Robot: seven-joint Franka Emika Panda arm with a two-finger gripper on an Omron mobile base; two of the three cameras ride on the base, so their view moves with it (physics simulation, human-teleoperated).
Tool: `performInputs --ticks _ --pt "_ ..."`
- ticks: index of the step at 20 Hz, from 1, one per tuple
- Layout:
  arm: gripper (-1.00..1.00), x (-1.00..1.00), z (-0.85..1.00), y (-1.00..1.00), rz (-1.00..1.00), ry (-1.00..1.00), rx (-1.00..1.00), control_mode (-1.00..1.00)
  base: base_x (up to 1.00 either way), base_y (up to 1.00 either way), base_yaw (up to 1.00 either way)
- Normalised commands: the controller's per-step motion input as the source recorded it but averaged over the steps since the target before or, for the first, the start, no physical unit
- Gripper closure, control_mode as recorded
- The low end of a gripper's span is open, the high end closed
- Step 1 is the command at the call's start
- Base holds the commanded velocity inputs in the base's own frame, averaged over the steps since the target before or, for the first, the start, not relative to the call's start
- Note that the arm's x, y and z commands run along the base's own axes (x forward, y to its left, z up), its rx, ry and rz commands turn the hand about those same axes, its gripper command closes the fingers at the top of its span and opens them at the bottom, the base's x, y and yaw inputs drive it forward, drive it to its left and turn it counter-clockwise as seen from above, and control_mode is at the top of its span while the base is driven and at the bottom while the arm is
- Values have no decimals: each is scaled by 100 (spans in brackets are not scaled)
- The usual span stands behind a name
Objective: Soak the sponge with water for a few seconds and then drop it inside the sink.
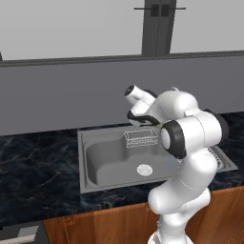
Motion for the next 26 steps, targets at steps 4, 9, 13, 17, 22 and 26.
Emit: performInputs --ticks 4,9,13,17,22,26 --pt "100 -7 1 52 14 0 19 -100 0 0 0" --pt "100 -23 0 55 16 1 17 -100 0 0 0" --pt "100 -24 0 55 19 0 15 -100 0 0 0" --pt "100 -27 0 54 20 0 15 -100 0 0 0" --pt "100 -27 18 45 19 3 15 -100 0 0 0" --pt "100 -18 33 27 24 18 15 -100 0 0 0"
